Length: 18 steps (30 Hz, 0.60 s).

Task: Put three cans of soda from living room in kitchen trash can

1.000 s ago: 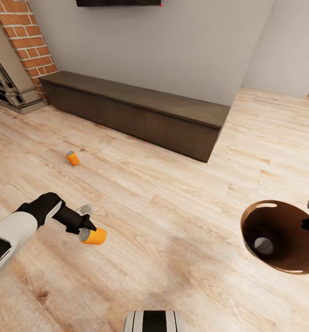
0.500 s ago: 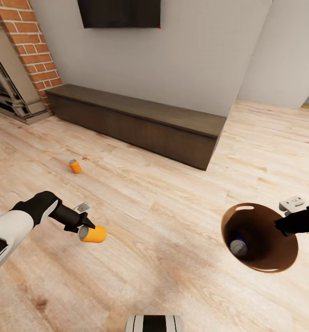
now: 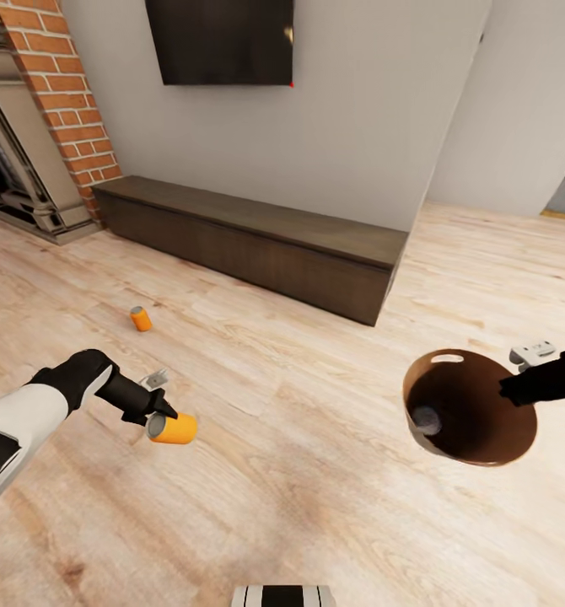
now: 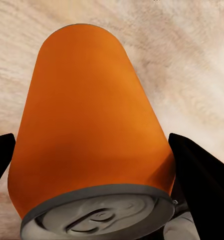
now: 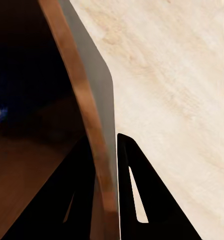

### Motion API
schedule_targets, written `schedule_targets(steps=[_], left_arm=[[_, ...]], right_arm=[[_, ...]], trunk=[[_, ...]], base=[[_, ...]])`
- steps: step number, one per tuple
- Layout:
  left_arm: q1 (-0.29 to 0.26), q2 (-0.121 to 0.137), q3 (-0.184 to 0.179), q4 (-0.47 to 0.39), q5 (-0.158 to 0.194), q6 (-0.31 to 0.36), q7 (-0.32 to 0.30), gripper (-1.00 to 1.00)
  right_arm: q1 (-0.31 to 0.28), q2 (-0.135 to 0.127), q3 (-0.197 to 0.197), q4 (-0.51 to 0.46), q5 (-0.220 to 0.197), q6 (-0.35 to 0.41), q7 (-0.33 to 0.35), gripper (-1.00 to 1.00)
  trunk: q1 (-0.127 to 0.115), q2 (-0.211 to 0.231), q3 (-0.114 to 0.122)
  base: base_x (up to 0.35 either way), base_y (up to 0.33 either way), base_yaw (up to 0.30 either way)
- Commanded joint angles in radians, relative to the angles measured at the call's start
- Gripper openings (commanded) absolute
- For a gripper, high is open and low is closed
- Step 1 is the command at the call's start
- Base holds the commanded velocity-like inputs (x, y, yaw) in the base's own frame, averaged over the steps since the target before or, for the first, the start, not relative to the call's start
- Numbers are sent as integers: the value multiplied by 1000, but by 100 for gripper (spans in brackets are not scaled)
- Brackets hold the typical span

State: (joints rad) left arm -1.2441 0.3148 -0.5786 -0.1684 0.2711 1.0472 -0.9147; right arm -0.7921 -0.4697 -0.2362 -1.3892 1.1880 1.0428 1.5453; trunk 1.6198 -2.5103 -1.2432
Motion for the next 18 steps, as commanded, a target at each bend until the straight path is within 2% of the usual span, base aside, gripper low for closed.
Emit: schedule_targets(steps=[1, 7, 11, 14, 18], left_arm=[[0, -1, 0, 0, -1, 0, 3, -100], [-14, -17, 1, -7, 3, 0, 13, -100], [-55, -33, 3, -17, 8, 0, 9, -100], [-63, -38, 5, -72, 9, 0, 8, -100], [-68, -58, 4, -132, 8, 0, 8, -100]], right_arm=[[-9, 0, 0, 2, -1, 4, 7, -100], [-61, 6, 0, 60, -2, 4, 7, -100], [-123, 7, -3, 173, -5, 4, 9, -100], [-156, 12, -3, 247, -5, 4, 10, -100], [-174, 48, 1, 287, -5, 4, 10, -100]], trunk=[[0, 0, 4], [-3, 2, 27], [-5, 3, 43], [-6, 3, 54], [-8, 4, 70]], base=[[0, 0, 0], [0, 0, 0], [0, 0, 0], [0, 0, 0], [0, 0, 0]])
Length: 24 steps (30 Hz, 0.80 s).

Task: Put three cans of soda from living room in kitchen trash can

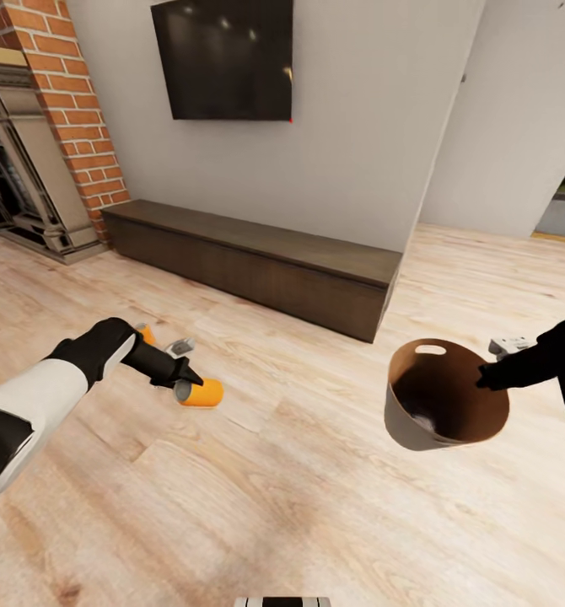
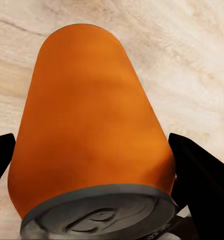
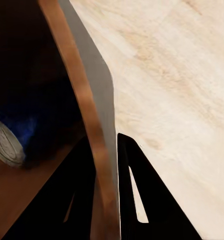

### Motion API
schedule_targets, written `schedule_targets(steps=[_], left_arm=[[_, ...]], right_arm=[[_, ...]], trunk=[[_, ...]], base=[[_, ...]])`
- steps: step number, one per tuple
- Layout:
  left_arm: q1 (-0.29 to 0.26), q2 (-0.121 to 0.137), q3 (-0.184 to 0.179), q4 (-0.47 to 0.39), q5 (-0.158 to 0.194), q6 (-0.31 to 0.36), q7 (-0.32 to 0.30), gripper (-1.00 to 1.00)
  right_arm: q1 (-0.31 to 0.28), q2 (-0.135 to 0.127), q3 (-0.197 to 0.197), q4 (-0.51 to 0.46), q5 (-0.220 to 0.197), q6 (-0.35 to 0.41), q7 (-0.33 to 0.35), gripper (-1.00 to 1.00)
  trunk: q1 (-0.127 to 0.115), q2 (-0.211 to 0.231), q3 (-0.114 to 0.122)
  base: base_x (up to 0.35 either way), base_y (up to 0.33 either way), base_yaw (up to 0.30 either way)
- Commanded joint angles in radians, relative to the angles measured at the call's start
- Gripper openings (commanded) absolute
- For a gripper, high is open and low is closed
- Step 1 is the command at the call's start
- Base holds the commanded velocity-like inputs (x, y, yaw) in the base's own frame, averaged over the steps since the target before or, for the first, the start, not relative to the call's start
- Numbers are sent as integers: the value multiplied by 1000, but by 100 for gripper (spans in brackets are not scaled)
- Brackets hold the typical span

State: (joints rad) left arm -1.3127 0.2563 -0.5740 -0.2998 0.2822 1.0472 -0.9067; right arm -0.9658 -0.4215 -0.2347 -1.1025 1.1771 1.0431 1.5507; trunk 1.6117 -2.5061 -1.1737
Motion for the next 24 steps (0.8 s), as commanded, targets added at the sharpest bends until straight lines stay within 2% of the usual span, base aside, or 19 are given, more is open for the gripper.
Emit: schedule_targets(steps=[1, 3, 7, 8, 10, 12, 15, 17, 20, 21, 24], left_arm=[[-1, -2, -1, -5, -3, 0, 0, -100], [-5, -7, 0, -16, -2, 0, 0, -100], [-5, -9, 3, -27, 0, 0, -2, -100], [-5, -9, 3, -31, 0, 0, -4, -100], [-2, -9, 4, -60, 0, 0, -17, -100], [2, -2, 5, -152, 0, 0, -53, -100], [4, 1, 6, -228, 1, 0, -82, -100], [11, 3, 6, -315, 1, 0, -127, -100], [37, 3, 6, -346, 0, 0, -142, -100], [58, 2, 8, -360, -1, -7, -147, -100], [72, -3, 8, -373, -1, -6, -153, -100]], right_arm=[[-5, 6, -1, 4, 6, 4, 5, -100], [-17, 24, -1, 16, 5, 4, 4, -100], [-28, 83, -4, 103, 3, 4, -3, -100], [-30, 91, -5, 116, 3, 4, -3, -100], [-34, 111, -6, 143, 0, 4, -5, -100], [-39, 152, -7, 162, -21, 4, -15, -100], [-41, 171, -7, 168, -31, 4, -23, -100], [-42, 185, -9, 170, -34, 4, -29, -100], [-42, 189, -9, 171, -34, 4, -40, -100], [-42, 191, -10, 172, -34, 4, -64, -100], [-42, 192, -11, 179, -36, 4, -101, -100]], trunk=[[0, 0, 4], [-1, 1, 12], [-3, 2, 27], [-4, 2, 31], [-4, 2, 39], [-5, 3, 47], [-7, 4, 58], [-8, 4, 66], [-9, 5, 77], [-9, 5, 81], [-11, 6, 93]], base=[[0, 0, 0], [0, 0, 0], [0, 0, 0], [0, 0, 0], [0, 0, 0], [0, 0, 0], [0, 0, 0], [0, 0, 0], [0, 0, 0], [0, 0, 0], [0, 0, 0]])
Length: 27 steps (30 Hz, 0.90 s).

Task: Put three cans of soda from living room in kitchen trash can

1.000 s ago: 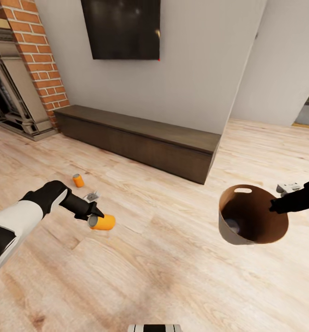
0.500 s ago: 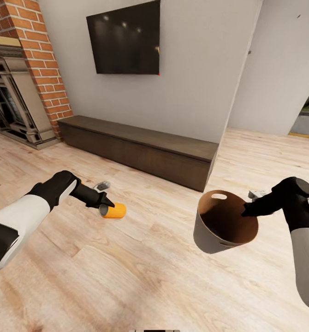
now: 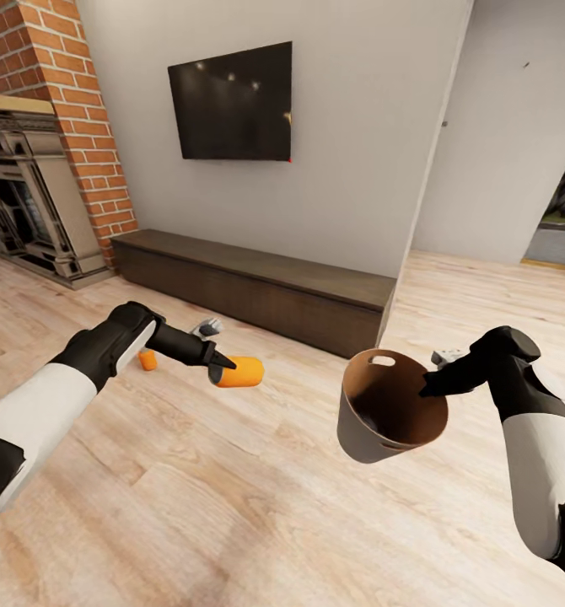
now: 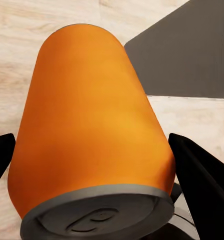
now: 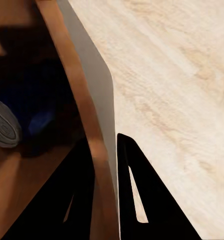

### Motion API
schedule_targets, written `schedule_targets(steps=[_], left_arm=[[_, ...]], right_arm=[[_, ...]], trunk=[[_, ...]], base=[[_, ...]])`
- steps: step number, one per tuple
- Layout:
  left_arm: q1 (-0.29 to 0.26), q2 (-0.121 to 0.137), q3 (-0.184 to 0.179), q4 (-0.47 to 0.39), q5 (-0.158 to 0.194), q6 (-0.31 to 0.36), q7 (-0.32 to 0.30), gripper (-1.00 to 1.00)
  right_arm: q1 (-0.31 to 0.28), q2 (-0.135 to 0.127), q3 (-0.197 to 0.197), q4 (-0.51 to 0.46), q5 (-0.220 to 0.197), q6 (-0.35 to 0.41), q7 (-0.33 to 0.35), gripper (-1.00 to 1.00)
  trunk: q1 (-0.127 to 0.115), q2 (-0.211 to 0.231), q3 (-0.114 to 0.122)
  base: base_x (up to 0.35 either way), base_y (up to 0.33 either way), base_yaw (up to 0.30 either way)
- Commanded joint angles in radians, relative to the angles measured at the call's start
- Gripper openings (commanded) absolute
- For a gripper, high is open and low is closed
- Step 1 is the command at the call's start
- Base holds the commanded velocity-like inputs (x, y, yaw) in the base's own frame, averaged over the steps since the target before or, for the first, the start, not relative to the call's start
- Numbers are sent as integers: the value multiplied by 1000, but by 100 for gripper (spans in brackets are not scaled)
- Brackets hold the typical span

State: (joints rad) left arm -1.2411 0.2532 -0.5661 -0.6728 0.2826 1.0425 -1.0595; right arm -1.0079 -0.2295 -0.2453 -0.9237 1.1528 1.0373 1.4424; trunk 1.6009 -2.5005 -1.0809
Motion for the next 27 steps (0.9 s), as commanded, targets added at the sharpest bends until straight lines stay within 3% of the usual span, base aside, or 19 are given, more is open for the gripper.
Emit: schedule_targets(steps=[1, 10, 15, 16, 20, 22, 27], left_arm=[[2, -1, 0, -1, -2, 5, -1, -100], [1, -3, 1, -1, -3, 5, -7, -100], [-26, 4, 18, -3, -2, 5, -14, -100], [-47, 5, 32, -1, -3, 5, -15, -100], [-112, 6, 44, 14, -3, 5, -25, -100], [-134, 6, 45, 27, -3, 5, -37, -100], [-203, 5, 45, 67, -4, 5, -146, -100]], right_arm=[[0, 0, -2, 2, -12, 10, 0, -100], [0, 5, 0, 18, -12, 10, -29, -100], [0, 39, 5, 35, -8, 10, -100, -100], [0, 60, 4, 54, -11, 10, -169, -100], [0, 85, 5, 108, -15, 10, -250, -100], [0, 90, 5, 118, -15, 10, -262, -100], [0, 112, 7, 131, -16, 10, -278, -100]], trunk=[[0, 0, 4], [-32, 57, 33], [-51, 92, 49], [-55, 99, 52], [-70, 127, 64], [-78, 141, 71], [-97, 176, 86]], base=[[0, 0, 0], [0, 0, 0], [0, 0, 0], [0, 0, 0], [0, 0, 0], [0, 0, 0], [0, 0, 0]])
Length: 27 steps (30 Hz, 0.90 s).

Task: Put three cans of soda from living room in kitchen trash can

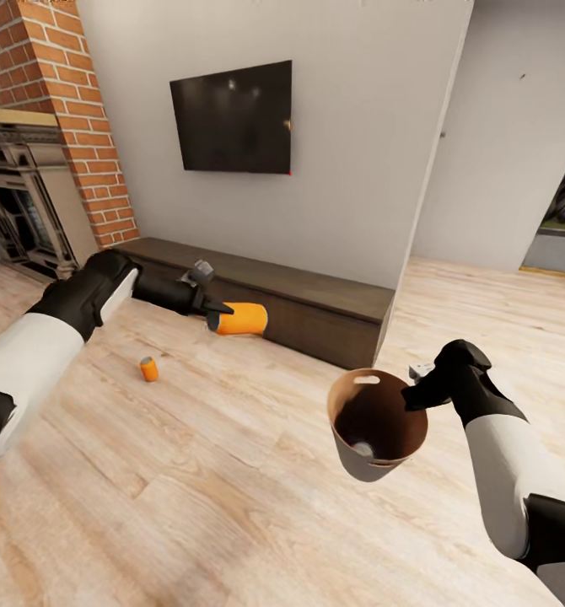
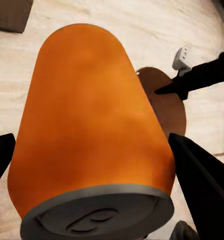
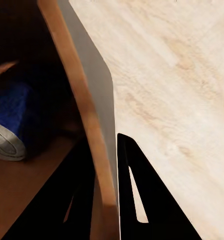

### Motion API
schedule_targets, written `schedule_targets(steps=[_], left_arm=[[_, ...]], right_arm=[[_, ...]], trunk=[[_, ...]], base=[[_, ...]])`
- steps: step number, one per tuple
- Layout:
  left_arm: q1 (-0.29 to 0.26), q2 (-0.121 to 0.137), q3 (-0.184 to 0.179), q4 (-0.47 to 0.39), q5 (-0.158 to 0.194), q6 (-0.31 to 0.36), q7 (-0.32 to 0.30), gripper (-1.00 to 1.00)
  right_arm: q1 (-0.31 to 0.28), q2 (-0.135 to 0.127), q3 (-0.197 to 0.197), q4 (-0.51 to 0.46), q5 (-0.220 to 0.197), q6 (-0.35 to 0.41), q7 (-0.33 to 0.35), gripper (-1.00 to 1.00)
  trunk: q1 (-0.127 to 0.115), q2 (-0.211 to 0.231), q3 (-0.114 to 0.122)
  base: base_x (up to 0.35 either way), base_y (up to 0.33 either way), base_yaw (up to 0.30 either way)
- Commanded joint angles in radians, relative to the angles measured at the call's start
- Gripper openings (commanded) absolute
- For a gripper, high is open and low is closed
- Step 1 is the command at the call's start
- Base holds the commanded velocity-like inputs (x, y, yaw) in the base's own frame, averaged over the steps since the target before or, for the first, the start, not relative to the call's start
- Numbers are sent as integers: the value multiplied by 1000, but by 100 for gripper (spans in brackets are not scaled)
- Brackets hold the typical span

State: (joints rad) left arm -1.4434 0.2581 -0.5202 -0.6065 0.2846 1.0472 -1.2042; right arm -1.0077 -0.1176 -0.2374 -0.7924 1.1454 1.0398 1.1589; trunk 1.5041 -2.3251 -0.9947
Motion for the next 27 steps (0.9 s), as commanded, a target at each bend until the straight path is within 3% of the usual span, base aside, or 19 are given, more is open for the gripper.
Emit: schedule_targets(steps=[1, 5, 9, 11, 15, 18, 27], left_arm=[[-24, -4, -3, 7, -7, 0, -49, -100], [-73, -13, -6, 19, -7, 0, -96, -100], [-88, -51, -7, 25, -7, 0, -106, -100], [-92, -95, -8, 35, -7, 0, -108, -100], [-94, -133, -9, 50, -11, 0, -107, -100], [-90, -142, -9, 53, -13, 0, -102, -100], [-83, -161, -14, 51, -17, 0, -95, -100]], right_arm=[[-1, 7, -1, 2, -8, 7, 3, -100], [-6, 30, 2, 3, -7, 7, 1, -100], [-25, 47, 2, 3, -7, 7, 1, -100], [-32, 55, 2, 4, -7, 7, 0, -100], [-39, 60, 3, 4, -8, 7, 0, -100], [-52, 64, 3, 4, -8, 7, 0, -100], [-64, 117, 3, 20, -7, 7, -35, -100]], trunk=[[-4, 7, 3], [-19, 35, 16], [-35, 63, 28], [-42, 77, 35], [-58, 105, 47], [-69, 126, 56], [-104, 189, 85]], base=[[0, 0, 0], [0, 0, 0], [0, 0, 0], [0, 0, 0], [0, 0, 0], [0, 0, 0], [0, 0, 0]])
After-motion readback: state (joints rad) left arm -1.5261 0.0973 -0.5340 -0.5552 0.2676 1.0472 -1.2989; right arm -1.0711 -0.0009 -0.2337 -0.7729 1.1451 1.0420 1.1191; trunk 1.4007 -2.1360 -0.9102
